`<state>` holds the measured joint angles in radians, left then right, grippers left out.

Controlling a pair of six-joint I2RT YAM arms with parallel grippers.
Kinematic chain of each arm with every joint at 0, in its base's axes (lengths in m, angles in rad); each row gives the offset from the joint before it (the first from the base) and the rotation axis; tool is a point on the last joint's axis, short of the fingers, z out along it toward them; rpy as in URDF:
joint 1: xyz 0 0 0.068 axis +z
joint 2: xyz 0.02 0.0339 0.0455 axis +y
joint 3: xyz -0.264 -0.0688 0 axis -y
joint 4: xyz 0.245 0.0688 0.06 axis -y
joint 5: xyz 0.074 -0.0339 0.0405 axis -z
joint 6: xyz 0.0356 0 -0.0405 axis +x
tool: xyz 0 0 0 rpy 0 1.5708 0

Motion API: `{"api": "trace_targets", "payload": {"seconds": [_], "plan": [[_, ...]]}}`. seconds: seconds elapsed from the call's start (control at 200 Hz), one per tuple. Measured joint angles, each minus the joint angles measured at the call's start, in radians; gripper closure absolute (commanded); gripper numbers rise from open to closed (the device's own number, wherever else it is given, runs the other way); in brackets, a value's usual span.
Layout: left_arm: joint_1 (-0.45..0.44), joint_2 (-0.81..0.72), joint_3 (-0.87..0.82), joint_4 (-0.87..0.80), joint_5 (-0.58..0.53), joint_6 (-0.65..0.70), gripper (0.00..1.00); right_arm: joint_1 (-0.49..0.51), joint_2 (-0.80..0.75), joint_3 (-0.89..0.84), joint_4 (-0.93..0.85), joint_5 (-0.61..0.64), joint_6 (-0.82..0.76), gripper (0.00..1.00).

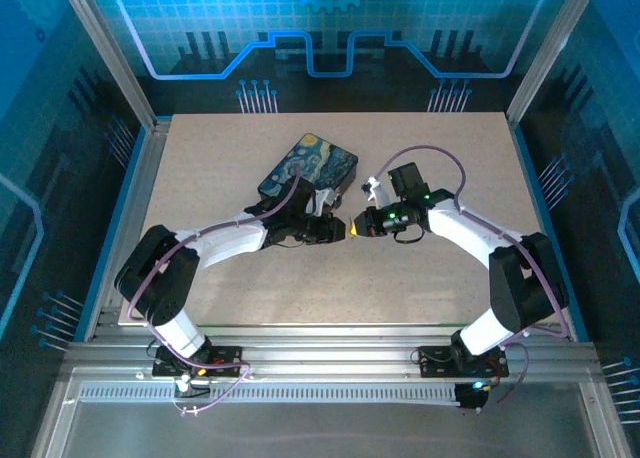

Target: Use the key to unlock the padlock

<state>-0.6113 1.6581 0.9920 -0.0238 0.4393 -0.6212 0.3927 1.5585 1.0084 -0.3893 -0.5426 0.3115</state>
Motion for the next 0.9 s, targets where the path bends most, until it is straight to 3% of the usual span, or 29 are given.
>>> {"api": "trace_targets", "payload": {"seconds": [0.265,0.37,0.51,0.695,0.9], "plan": [[0.007,0.001,0.0,0.023,0.041,-0.017,1.0,0.0,0.002,0.0,0.0,0.011,0.0,0.99],[0.015,0.001,0.0,0.022,0.055,-0.015,1.0,-0.001,0.002,0.0,0.0,0.008,-0.003,0.73],[0.033,0.01,0.019,-0.04,0.069,0.05,1.0,-0.025,0.002,0.0,-0.027,0.01,-0.043,0.56],[0.046,0.061,0.129,-0.177,0.107,0.205,1.0,-0.087,0.002,-0.003,-0.035,-0.037,-0.114,0.53],[0.046,0.109,0.238,-0.292,0.183,0.369,1.0,-0.109,0.003,-0.004,-0.028,-0.232,-0.24,0.54]]}}
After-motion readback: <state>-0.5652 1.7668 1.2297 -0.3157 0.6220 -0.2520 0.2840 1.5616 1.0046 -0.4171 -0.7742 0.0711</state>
